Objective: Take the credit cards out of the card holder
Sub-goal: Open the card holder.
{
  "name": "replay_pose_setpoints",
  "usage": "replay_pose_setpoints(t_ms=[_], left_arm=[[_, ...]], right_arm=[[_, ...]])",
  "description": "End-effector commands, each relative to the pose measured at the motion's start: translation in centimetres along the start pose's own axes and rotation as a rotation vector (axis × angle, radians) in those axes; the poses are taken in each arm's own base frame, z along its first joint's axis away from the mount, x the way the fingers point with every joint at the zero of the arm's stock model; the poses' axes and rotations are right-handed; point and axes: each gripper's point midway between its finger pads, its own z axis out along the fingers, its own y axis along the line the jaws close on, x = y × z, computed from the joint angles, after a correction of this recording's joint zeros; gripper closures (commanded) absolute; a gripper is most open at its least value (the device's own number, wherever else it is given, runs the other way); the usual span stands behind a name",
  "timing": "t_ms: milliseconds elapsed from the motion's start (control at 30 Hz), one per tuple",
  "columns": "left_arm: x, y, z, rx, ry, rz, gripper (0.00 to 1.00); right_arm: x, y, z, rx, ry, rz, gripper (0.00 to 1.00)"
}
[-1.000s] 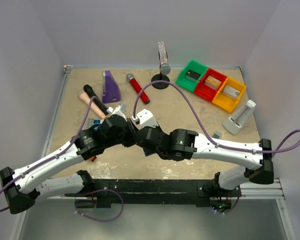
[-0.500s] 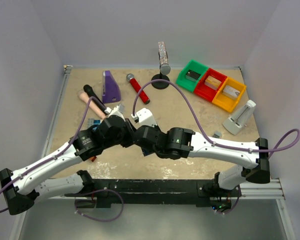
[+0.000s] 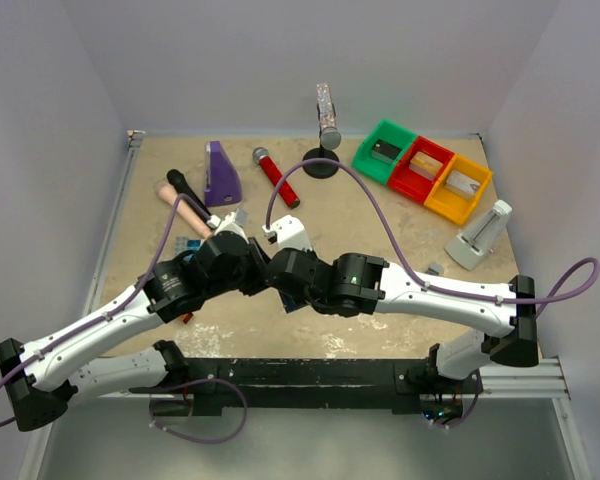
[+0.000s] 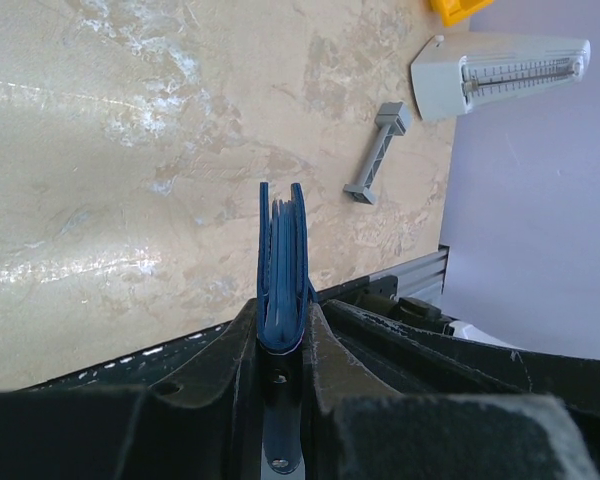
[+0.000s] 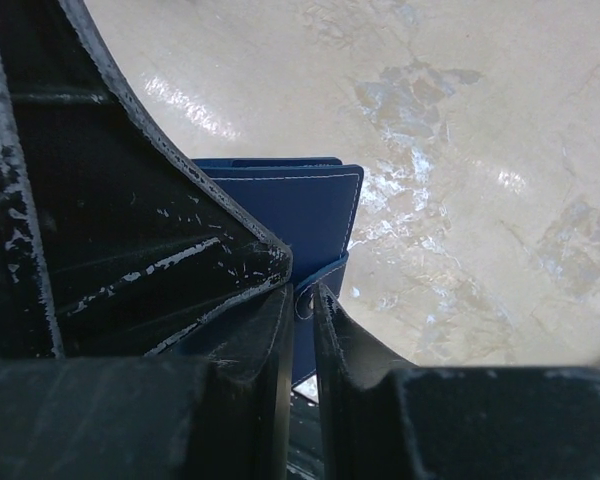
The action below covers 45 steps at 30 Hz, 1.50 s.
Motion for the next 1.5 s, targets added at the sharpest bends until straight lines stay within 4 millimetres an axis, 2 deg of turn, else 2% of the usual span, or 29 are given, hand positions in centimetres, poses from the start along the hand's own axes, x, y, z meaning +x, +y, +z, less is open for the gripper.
replay_pose_setpoints(t_ms=[0,133,267,400,800,900,1100,1300,1467], left_arm=[[-1.4,-6.8,-3.9,0.284,-0.027,-0.040,1.00],[-1.5,-6.8,-3.9,0.285,-0.029,-0.040,1.00],[-1.5,-6.7,-4.1,0.287,-0.033,-0.041,1.00],[-1.6,-6.8,-4.2,0.291,-0.038,-0.042,1.00],[-1.8,-6.8,-4.5,0.301,-0.048,-0.034,1.00],[-1.7,-6.4,-4.3,0.286,-0.051,-0.033,1.00],[-1.6,-4.9,-3.6,0.237,-0.059,-0.030,1.00],[-1.5,-3.5,-3.2,0.208,-0.074,-0.013,1.00],[-1.4,-2.2,-2.7,0.177,-0.087,0.031,1.00]], right_arm=[[3.8,-3.6,1.5,0.143,0.142,-0.096,0.85],[4.1,-3.6,1.6,0.138,0.155,-0.097,0.85],[4.3,-3.3,1.7,0.117,0.161,-0.092,0.79],[4.8,-3.0,2.0,0.106,0.185,-0.097,0.78],[5.4,-3.0,2.4,0.097,0.214,-0.083,0.88],[4.9,-3.3,1.9,0.104,0.192,-0.067,0.87],[3.9,-4.7,0.3,0.100,0.138,-0.019,0.78],[2.9,-6.5,-1.7,0.083,0.084,0.037,0.71],[1.3,-7.7,-3.8,0.046,-0.004,0.107,0.67]])
